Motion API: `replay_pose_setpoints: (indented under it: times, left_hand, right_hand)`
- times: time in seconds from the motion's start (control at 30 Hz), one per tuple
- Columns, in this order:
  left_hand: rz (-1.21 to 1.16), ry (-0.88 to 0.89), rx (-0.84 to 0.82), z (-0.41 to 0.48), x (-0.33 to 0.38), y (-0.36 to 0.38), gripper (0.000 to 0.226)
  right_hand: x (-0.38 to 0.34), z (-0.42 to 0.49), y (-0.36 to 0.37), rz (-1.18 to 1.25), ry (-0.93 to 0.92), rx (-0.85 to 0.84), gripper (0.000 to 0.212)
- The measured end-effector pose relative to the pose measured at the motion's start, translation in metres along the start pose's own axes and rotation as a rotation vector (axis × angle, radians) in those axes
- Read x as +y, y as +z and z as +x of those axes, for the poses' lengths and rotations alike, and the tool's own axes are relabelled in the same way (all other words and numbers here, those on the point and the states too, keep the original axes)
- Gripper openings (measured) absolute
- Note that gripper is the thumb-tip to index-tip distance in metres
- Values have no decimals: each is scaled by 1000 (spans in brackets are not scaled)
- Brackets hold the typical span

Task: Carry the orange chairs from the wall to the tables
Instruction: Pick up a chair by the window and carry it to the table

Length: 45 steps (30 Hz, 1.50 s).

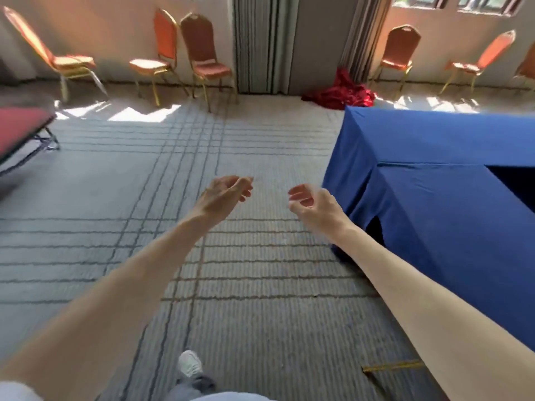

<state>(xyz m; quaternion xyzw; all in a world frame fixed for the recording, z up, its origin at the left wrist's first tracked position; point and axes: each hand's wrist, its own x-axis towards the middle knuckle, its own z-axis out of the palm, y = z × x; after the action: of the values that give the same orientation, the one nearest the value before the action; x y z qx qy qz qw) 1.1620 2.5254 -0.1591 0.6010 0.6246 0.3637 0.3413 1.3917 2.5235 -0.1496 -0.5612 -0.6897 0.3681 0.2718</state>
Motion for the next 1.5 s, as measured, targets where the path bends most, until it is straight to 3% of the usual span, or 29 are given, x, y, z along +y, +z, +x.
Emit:
replay_pose_setpoints:
  times: [0.13, 0.23, 0.37, 0.5, 0.7, 1.03, 1.13, 1.4, 1.5]
  left_hand:
    - [88, -48, 51, 29, -30, -125, 50]
    - [143, -58, 132, 46, -46, -226, 57]
    - [78, -48, 283, 68, -61, -370, 41]
    - [-23, -56, 455, 89, -77, -488, 42]
    - [3, -60, 640, 115, -129, -607, 42]
    - [11, -97, 681, 225, -255, -787, 43]
    - [4, -147, 679, 263, -282, -843, 46]
    - [-124, -68, 735, 377, -326, -979, 49]
    - [-114, -81, 726, 430, -366, -1031, 50]
  right_hand:
    - [-100, 88, 71, 22, -166, -64, 25]
    - [-177, 146, 127, 121, -252, -110, 27]
    - [-283, 209, 202, 293, -326, -221, 29]
    - [-380, 261, 258, 475, -381, -283, 32]
    - [-486, 345, 358, 463, -460, -346, 34]
    - [-605, 515, 553, 600, -471, -440, 33]
    - [-646, 567, 593, 602, -461, -462, 33]
    - [-744, 690, 673, 631, -461, -396, 17]
    - [-774, 749, 710, 607, -438, -378, 24]
